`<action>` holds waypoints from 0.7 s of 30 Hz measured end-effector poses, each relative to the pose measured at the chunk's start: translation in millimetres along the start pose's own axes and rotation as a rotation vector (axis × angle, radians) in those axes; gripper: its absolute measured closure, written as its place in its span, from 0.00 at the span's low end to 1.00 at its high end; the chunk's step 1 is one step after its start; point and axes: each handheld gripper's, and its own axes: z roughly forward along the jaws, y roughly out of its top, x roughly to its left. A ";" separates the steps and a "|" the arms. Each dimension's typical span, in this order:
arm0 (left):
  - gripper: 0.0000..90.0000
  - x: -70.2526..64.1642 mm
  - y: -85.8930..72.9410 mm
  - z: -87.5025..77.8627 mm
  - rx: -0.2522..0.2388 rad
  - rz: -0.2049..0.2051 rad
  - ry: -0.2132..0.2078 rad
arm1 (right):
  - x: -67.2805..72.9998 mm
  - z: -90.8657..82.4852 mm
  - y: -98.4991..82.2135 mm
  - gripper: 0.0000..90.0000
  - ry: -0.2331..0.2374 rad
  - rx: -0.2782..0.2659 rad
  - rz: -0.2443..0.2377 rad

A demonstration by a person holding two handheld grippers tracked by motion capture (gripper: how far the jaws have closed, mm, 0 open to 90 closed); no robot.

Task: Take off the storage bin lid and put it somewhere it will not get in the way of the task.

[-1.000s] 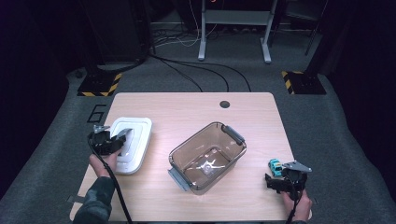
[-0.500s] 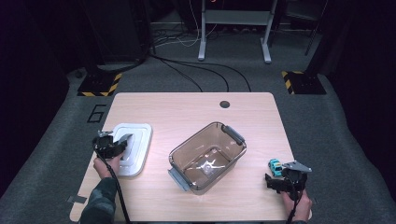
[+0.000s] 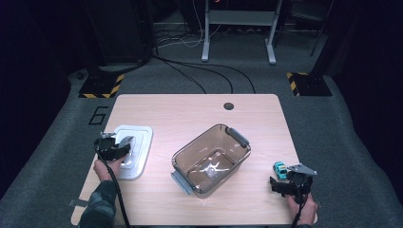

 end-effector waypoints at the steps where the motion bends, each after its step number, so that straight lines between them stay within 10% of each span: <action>1: 0.37 -0.9 0.6 -2.1 -0.001 0.002 0.000 | 0.0 0.0 0.0 0.00 0.000 0.000 0.000; 10: 0.06 -8.3 0.5 -30.7 -0.021 0.026 -0.042 | 0.0 0.0 0.0 0.00 0.000 0.000 0.000; 21: 0.00 -24.8 -29.6 -63.3 -0.098 0.049 -0.075 | 0.0 0.0 0.0 0.00 -0.001 0.000 0.000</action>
